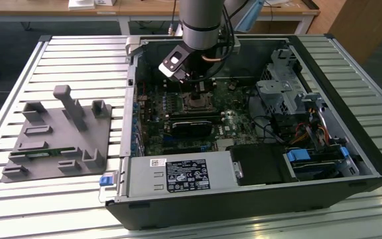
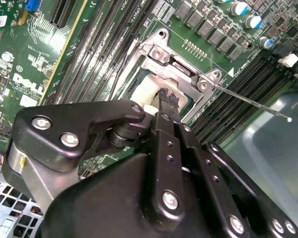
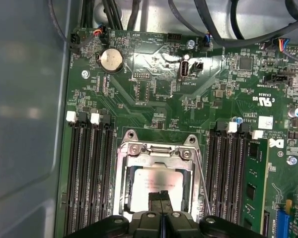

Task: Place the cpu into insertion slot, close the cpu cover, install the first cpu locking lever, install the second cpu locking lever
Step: 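Install the first cpu locking lever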

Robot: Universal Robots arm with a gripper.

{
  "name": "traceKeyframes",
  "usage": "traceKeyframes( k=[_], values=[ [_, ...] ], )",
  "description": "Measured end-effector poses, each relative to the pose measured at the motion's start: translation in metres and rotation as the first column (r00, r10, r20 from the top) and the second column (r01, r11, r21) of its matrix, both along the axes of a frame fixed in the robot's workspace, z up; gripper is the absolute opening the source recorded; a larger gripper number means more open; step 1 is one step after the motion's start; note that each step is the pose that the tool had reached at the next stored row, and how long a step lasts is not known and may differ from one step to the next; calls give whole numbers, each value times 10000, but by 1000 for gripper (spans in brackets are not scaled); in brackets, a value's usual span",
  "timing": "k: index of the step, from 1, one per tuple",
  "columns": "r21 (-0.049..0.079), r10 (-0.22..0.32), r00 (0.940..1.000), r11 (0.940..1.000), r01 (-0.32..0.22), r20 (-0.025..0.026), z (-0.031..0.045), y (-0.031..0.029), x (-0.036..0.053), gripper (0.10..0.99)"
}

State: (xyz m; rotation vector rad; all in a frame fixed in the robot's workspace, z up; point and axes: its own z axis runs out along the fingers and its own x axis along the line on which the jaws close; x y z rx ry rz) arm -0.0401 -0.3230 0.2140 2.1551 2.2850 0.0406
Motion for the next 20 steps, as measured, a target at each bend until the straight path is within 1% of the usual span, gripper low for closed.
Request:
traceKeyframes(
  k=[5, 9, 12, 20],
  values=[
    [2, 0, 10000, 10000, 0, 2, 61, 0, 0, 106],
    [1, 0, 10000, 10000, 0, 0, 131, 0, 0, 106],
    [1, 0, 10000, 10000, 0, 1, 196, 0, 0, 106],
    [1, 0, 10000, 10000, 0, 0, 414, 0, 0, 106]
  ],
)
